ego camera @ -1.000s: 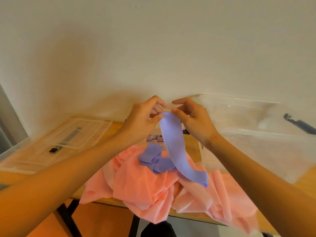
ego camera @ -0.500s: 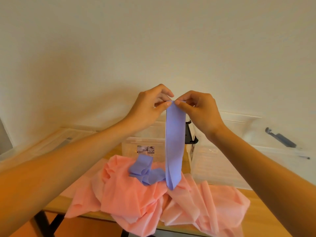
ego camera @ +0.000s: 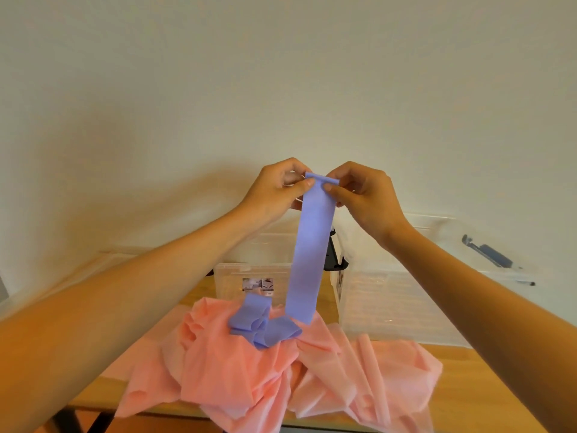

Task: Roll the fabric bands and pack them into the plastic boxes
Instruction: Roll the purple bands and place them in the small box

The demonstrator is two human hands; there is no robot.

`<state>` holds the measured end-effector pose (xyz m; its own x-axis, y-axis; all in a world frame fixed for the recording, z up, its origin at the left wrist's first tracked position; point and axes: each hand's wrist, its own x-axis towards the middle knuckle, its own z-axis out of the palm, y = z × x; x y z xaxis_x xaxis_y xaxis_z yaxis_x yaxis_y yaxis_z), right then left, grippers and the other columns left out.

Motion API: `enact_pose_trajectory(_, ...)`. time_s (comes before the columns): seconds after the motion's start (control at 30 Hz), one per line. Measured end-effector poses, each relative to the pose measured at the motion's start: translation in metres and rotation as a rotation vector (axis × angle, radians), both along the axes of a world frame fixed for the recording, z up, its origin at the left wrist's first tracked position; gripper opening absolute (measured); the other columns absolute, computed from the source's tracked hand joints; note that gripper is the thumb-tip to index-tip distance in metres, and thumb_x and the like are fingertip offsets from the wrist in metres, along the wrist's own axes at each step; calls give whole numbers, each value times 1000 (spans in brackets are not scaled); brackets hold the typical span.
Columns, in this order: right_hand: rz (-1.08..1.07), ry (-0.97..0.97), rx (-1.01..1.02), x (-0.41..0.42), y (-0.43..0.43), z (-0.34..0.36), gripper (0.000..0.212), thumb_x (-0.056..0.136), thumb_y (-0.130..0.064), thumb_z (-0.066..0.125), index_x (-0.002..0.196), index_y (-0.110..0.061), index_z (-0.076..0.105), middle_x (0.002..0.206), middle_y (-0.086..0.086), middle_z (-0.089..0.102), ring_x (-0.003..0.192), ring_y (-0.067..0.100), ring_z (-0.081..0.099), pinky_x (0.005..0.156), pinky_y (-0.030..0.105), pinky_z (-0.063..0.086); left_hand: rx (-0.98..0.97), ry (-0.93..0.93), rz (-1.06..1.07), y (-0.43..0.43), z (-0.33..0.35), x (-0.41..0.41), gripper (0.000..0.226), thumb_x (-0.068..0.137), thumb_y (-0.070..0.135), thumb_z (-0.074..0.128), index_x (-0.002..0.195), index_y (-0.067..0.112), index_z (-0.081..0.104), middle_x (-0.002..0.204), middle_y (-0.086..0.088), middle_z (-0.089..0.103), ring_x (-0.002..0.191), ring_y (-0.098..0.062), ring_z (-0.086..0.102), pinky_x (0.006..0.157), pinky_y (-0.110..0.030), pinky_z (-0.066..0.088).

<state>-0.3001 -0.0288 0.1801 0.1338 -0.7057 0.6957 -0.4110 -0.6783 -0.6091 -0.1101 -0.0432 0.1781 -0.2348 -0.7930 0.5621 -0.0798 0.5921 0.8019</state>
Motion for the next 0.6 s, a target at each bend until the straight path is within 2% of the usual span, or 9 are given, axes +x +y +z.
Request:
enact_pose_trajectory(0.1, 29, -35, -22, -2, 4, 4, 8, 94, -10, 72, 102, -10, 70, 81, 10, 70, 73, 24, 68, 64, 28, 57, 12, 15, -24, 2, 4, -2, 8, 100, 5, 58, 93, 8, 59, 99, -21, 75, 87, -25, 73, 77, -39, 61)
enact_pose_trajectory(0.17, 38, -31, -34, -2, 5, 6, 12, 94, -11, 72, 105, -10, 68, 84, 14, 70, 74, 23, 69, 61, 25, 56, -4, -4, -28, 3, 6, -4, 10, 100, 4, 59, 92, 10, 60, 99, -22, 75, 86, -25, 74, 76, -38, 61)
enact_pose_trajectory(0.27, 22, -2, -76, -3, 3, 6, 1, 94, -7, 71, 94, -7, 71, 89, 13, 72, 78, 26, 69, 64, 31, 56, 5, 2, -33, 2, 5, -7, 5, 99, 4, 60, 95, 7, 61, 99, -22, 75, 88, -30, 74, 79, -41, 61)
enact_pose_trajectory(0.33, 0, 15, -108, -4, 3, 7, 6, 93, -6, 71, 90, -10, 71, 88, 8, 72, 79, 25, 68, 66, 34, 57, 22, 26, -43, 3, 6, -8, 5, 99, 4, 60, 102, 0, 60, 100, -24, 74, 93, -35, 73, 81, -43, 62)
enact_pose_trajectory(0.5, 10, 70, -169, -6, 5, 10, 11, 94, -4, 69, 89, -13, 70, 88, 5, 72, 78, 18, 66, 69, 29, 53, 31, 94, -65, 6, 8, -11, 9, 99, 3, 61, 105, -3, 63, 103, -23, 74, 96, -32, 73, 80, -38, 61)
enact_pose_trajectory(0.6, -3, 130, -231, -9, 3, 10, 6, 94, -5, 68, 89, -8, 70, 86, 6, 71, 77, 17, 64, 67, 35, 55, 33, 104, -83, 6, 7, -12, 9, 98, 3, 62, 105, -1, 66, 103, -21, 75, 98, -31, 73, 84, -40, 60)
